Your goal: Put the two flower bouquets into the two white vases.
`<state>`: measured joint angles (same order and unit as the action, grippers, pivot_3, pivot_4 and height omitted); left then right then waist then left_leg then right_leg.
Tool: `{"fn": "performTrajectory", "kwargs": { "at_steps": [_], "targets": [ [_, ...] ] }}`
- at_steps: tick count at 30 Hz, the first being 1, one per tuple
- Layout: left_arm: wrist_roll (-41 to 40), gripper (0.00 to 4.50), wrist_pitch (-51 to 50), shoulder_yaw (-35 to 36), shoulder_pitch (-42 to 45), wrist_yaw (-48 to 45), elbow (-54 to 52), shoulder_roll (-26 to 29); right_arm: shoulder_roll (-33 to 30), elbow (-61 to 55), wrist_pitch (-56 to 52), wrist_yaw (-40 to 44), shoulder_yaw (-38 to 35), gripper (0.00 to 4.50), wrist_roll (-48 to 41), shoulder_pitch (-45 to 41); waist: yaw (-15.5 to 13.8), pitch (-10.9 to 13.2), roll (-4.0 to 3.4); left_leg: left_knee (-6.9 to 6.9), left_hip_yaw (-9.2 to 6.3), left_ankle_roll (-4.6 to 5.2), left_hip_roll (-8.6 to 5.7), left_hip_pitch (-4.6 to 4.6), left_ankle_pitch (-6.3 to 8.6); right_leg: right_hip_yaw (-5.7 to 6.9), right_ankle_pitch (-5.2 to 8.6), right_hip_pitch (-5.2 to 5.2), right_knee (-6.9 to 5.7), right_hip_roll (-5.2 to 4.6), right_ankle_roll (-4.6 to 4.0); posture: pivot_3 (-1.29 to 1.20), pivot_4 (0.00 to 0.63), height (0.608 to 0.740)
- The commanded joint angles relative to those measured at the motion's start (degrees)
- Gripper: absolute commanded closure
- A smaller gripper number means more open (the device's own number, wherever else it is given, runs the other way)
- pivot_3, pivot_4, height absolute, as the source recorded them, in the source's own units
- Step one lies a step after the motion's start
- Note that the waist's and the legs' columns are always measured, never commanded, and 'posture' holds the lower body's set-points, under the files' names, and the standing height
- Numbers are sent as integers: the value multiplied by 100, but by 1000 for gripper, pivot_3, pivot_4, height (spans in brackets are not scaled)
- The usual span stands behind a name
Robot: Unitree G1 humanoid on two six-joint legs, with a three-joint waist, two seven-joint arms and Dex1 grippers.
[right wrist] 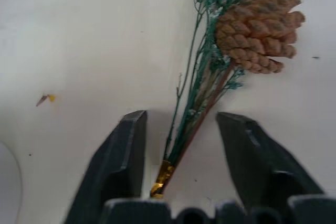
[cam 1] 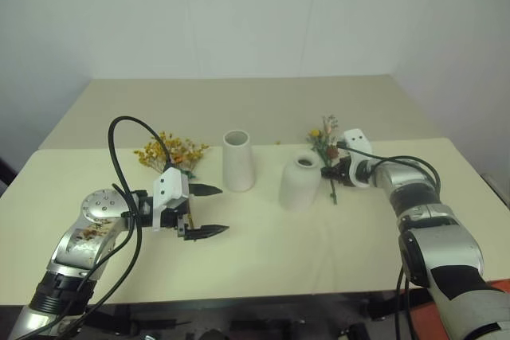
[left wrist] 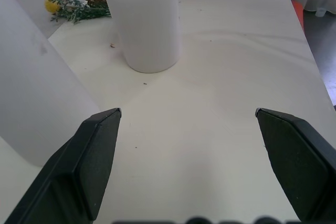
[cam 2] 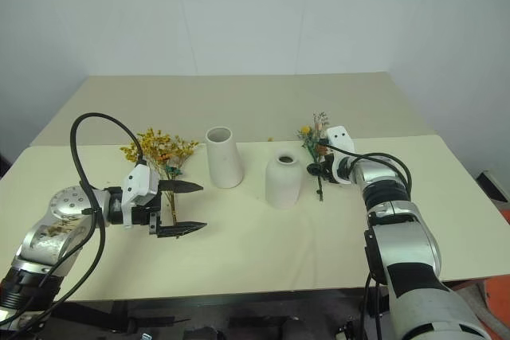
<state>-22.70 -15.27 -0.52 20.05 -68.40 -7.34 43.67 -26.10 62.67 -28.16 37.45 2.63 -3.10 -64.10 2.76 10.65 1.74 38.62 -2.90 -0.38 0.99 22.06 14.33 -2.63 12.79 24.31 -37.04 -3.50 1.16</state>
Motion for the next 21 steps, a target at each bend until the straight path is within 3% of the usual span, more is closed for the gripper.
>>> {"fn": "performTrajectory", "kwargs": {
  "at_steps": [1, 4, 5, 14, 21],
  "targets": [
    [-60, 0, -16, 133, 11, 47, -213, 79, 9, 220, 179, -96, -43, 3286, 134, -129, 1, 0, 0, 0, 0, 0, 0, 0, 0, 0, 0, 0, 0, 0, 0, 0, 150, 740],
    [-50, 0, -17, 131, 2, 68, -223, 83, -51, 285, 223, -104, -83, 4385, 167, -115, 7, 0, 0, 0, 1, 0, 0, -1, 0, -1, 0, -1, 0, 0, 0, 0, 150, 740],
    [-41, 0, -10, 127, 0, 73, -218, 82, -79, 287, 226, -99, -99, 4447, 175, -101, 6, 0, 0, 0, 0, 0, 0, -2, 0, -1, 0, -1, 0, 0, 0, 0, 150, 740],
    [-18, 0, 48, 95, 50, 76, -158, 43, -745, -864, -268, 85, -356, 4447, 70, 515, -38, 0, 0, 0, -2, 0, -3, 6, 0, 3, 0, -1, 4, -3, 0, 0, 150, 740],
    [-59, 0, 83, 85, 169, 3, -34, 4, -964, -4008, -1208, -473, -1362, 4447, -513, 1980, -2, 2, -4, 0, -1, 0, -1, 4, 0, 0, 0, 0, 0, -1, 1, 0, 150, 740]
  ]
}}
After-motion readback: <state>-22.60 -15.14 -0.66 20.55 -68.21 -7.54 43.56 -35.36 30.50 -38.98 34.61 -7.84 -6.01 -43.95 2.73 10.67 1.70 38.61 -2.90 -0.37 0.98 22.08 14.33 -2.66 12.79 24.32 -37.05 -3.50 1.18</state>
